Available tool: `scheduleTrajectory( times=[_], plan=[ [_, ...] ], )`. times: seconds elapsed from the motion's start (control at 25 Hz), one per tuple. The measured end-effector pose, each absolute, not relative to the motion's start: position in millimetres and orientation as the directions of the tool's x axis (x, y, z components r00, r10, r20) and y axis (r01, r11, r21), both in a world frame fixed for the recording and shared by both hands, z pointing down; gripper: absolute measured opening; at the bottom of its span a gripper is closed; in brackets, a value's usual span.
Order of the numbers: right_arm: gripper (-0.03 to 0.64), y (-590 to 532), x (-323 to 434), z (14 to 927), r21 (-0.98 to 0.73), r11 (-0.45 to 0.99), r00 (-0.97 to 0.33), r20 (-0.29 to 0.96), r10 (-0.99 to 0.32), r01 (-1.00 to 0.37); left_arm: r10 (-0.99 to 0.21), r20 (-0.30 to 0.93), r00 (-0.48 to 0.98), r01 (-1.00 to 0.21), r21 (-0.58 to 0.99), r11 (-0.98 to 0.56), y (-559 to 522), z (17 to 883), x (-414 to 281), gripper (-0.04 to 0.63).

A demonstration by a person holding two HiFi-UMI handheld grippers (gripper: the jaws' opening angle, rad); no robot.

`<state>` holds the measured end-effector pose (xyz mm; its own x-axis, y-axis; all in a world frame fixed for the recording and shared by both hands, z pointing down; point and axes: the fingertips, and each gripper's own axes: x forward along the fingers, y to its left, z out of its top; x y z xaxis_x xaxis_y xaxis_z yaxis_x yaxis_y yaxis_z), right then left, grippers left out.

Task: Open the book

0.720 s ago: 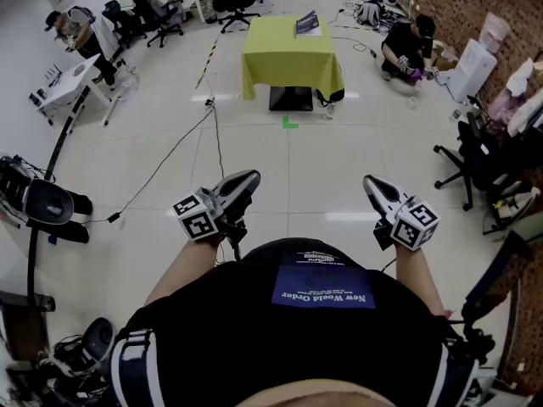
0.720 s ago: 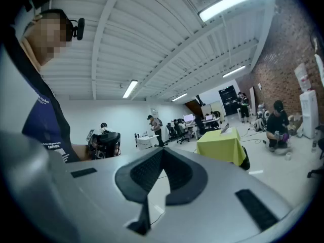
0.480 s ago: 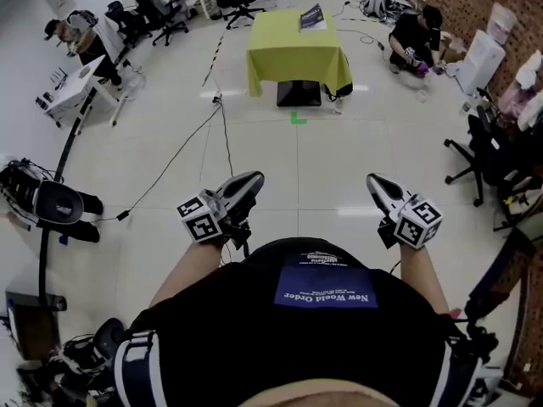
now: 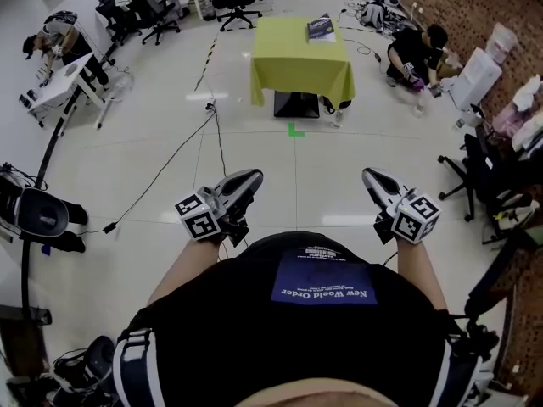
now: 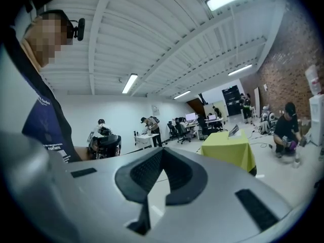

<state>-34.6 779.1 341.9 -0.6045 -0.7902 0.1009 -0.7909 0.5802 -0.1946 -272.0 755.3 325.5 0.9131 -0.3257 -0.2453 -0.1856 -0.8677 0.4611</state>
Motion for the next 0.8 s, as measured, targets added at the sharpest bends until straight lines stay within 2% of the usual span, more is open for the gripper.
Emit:
scheduleTrajectory(
  times=[0.36,0.6,0.8],
  plan=[
    [-0.012,653.5,-128.0,328.7,-0.222,0.583,-0.609,0.067,-0.790,-0.781,-0.348,-0.211,0.913,-0.232,0.433,-0.871,627.7,323.9,-374.6,0.006],
    [-0.012,597.0,-127.0,345.8,-0.254,0.589,-0.627,0.101,-0.773,-0.767,-0.353,-0.198,0.914,-0.232,0.460,-0.857,578.0,332.3,-367.6,0.006],
    [-0.012,547.1,-88.2,357.7,-0.280,0.608,-0.650,0.087,-0.755,-0.743,-0.376,-0.174,0.910,-0.259,0.469,-0.844,537.7,344.3,-328.7,0.006]
  ],
)
